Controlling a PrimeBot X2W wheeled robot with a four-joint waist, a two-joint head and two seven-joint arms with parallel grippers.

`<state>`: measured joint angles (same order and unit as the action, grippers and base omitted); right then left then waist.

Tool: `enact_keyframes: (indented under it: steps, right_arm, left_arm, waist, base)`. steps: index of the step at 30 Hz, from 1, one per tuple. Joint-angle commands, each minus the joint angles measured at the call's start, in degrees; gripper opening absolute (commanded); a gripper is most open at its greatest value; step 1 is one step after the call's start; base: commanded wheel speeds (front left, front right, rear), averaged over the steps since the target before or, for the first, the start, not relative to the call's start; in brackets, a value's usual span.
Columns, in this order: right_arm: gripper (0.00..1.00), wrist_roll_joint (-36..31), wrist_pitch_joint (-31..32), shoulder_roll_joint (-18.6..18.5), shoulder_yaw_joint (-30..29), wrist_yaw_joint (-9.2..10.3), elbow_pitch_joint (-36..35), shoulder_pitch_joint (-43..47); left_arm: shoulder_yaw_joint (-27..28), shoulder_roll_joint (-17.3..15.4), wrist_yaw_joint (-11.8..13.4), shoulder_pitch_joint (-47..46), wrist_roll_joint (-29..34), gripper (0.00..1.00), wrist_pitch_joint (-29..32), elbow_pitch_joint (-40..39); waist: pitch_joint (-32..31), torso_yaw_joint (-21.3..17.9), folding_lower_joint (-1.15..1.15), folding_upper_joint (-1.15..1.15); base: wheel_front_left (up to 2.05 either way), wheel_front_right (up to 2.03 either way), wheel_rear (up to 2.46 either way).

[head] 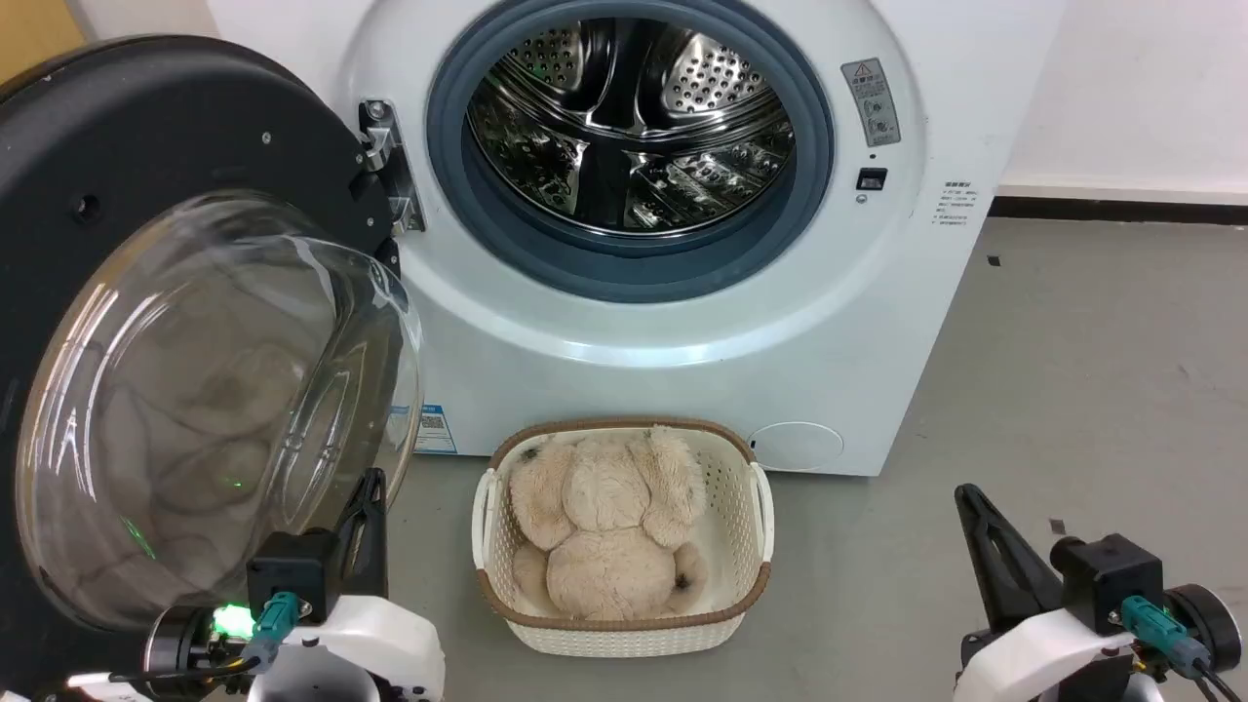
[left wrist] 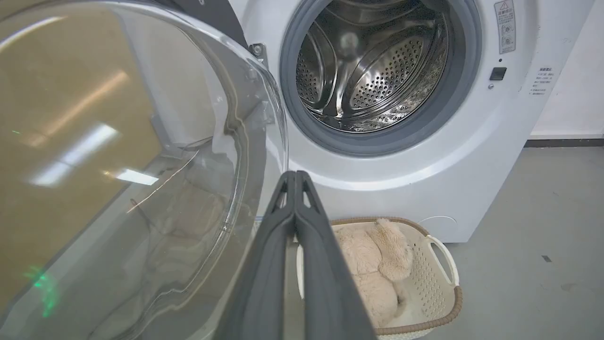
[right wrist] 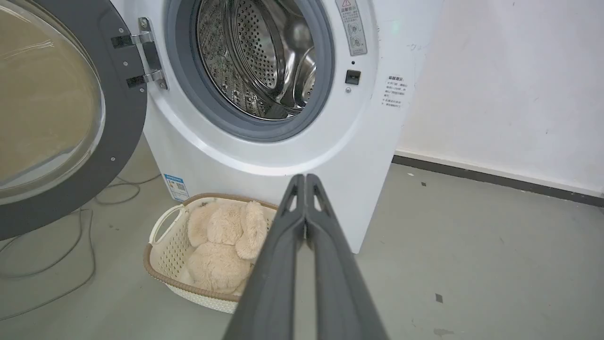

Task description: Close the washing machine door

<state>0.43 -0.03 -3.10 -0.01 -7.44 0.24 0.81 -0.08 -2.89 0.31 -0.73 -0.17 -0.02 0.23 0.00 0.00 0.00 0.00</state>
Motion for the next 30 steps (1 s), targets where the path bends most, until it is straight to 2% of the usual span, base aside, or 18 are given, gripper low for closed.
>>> enact_keyframes:
  steps: [1, 23, 24, 30]
  right_arm:
    - [0.00, -0.4, 0.0, 0.2, 0.0, -0.05, -0.2, -0.8]
    - [0.00, -0.4, 0.0, 0.2, 0.0, -0.05, -0.2, -0.8]
    - [1.00, 0.0, 0.0, 0.0, 0.0, 0.00, 0.0, 0.0]
    - [1.00, 0.3, -0.4, 0.0, -0.3, 0.00, 0.1, -0.1]
  left_arm:
    - [0.1, 0.0, -0.3, 0.7, 0.2, 0.00, 0.0, -0.2]
    - [0.1, 0.0, -0.3, 0.7, 0.2, 0.00, 0.0, -0.2]
    - [0.0, 0.0, 0.0, 0.0, 0.0, 1.00, 0.0, 0.0]
    - [-0.2, 0.0, 0.5, -0.1, -0.1, 1.00, -0.4, 0.1]
  waist:
    - [0.0, 0.0, 0.00, 0.00]
    - [0.0, 0.0, 0.00, 0.00]
    - [0.0, 0.0, 0.00, 0.00]
    - [0.0, 0.0, 0.00, 0.00]
  base:
    - [0.00, 0.00, 0.00]
    - [0.00, 0.00, 0.00]
    - [0.00, 0.00, 0.00]
    - [0.00, 0.00, 0.00]
